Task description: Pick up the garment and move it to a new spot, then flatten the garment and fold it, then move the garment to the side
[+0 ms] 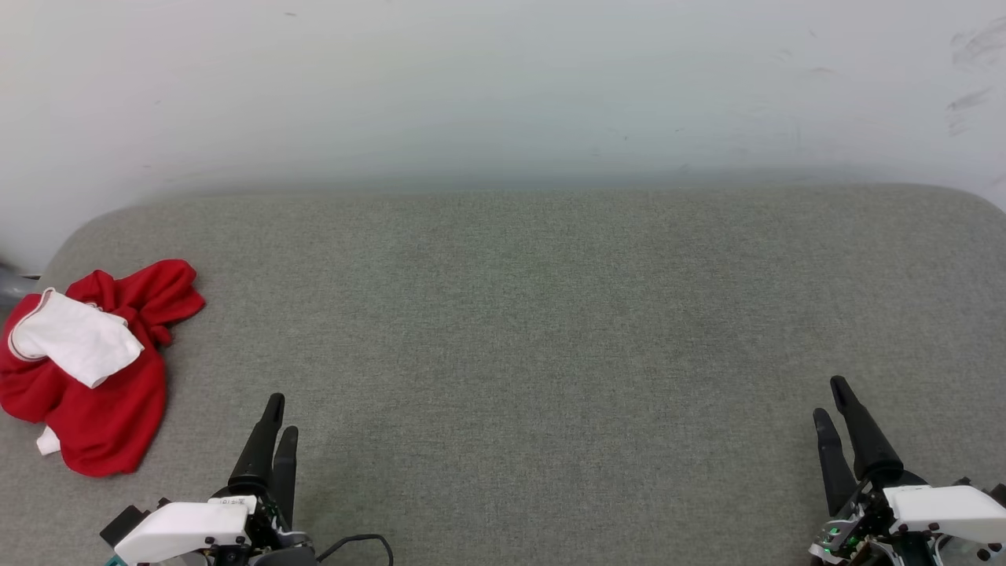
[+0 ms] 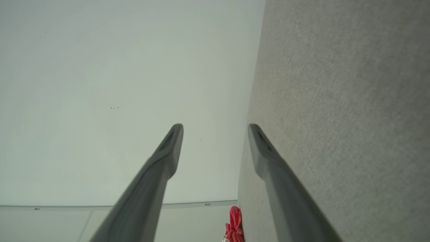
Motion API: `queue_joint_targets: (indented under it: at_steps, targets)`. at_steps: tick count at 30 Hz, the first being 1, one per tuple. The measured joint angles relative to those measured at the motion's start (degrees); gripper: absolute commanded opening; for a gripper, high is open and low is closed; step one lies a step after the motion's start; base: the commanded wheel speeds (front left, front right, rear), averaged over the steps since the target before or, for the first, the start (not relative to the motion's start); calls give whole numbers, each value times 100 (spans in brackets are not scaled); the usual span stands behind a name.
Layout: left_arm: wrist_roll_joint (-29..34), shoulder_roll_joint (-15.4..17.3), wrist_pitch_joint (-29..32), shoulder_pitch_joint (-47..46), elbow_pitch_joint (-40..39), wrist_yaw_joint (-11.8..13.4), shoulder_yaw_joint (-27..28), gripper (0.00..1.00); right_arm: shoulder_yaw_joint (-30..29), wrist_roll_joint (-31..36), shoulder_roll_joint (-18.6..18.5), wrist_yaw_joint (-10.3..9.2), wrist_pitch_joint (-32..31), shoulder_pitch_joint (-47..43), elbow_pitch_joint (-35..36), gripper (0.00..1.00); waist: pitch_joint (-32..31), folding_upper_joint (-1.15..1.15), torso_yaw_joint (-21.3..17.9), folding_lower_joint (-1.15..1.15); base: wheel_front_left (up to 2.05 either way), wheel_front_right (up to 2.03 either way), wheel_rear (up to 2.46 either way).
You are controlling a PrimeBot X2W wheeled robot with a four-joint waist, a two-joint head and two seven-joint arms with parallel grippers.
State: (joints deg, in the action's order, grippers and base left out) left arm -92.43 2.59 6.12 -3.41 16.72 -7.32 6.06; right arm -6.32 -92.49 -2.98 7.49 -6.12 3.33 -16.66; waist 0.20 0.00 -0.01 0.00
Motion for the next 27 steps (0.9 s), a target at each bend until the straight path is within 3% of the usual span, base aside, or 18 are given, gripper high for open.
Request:
queue_joint_targets:
  at_steps: [13, 27]
  targets:
    - [361, 0, -361, 56, 29, 0, 23, 100, 113, 543, 2, 0, 358, 4, -26, 100, 7, 0, -9, 1, 0, 0, 0]
    - [1361, 2, -693, 64, -141, 37, 501, 100, 49, 1860, 4, 0, 690, 14, 157, 100, 8, 0, -7, 1, 0, 0, 0]
